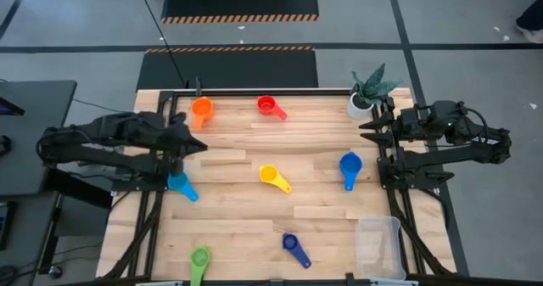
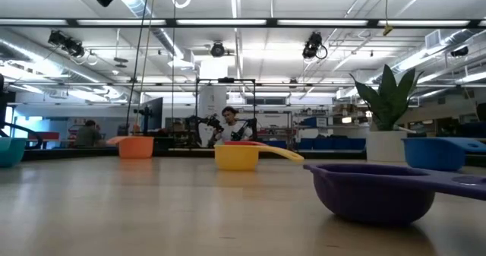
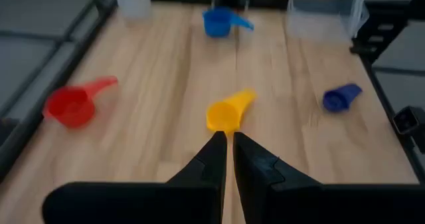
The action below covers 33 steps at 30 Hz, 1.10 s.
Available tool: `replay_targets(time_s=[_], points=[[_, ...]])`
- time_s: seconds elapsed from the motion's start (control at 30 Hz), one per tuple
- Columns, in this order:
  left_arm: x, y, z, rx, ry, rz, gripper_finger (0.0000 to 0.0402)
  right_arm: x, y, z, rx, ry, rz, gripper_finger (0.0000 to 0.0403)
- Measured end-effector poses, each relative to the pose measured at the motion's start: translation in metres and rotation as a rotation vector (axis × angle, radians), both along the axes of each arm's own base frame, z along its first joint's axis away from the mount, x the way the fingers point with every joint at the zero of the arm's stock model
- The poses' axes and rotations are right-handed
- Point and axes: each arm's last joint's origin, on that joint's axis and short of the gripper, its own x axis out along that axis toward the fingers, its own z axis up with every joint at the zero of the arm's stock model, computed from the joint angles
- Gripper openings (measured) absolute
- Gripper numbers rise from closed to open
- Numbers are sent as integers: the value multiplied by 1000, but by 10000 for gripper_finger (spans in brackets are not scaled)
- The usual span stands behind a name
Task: Nest measuring cups in basket
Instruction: Move the blue measuring cup to the center of the table
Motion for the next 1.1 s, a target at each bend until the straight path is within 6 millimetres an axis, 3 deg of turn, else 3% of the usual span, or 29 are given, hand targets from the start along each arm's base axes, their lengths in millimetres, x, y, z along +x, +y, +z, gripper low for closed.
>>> replay_targets(time_s=[0.33, 0.7, 0.87, 1.1], points=[[23, 0, 5, -28, 19, 24, 34, 0, 0, 0, 0, -2, 0, 110], [26, 7, 11, 76, -36, 201, 34, 0, 0, 7, 9, -71, 0, 110], [25, 9, 11, 20, -62, 332, 34, -1, 0, 12, 18, -126, -2, 110], [25, 10, 12, -79, -98, 440, 34, -1, -5, 13, -16, -127, -179, 110]])
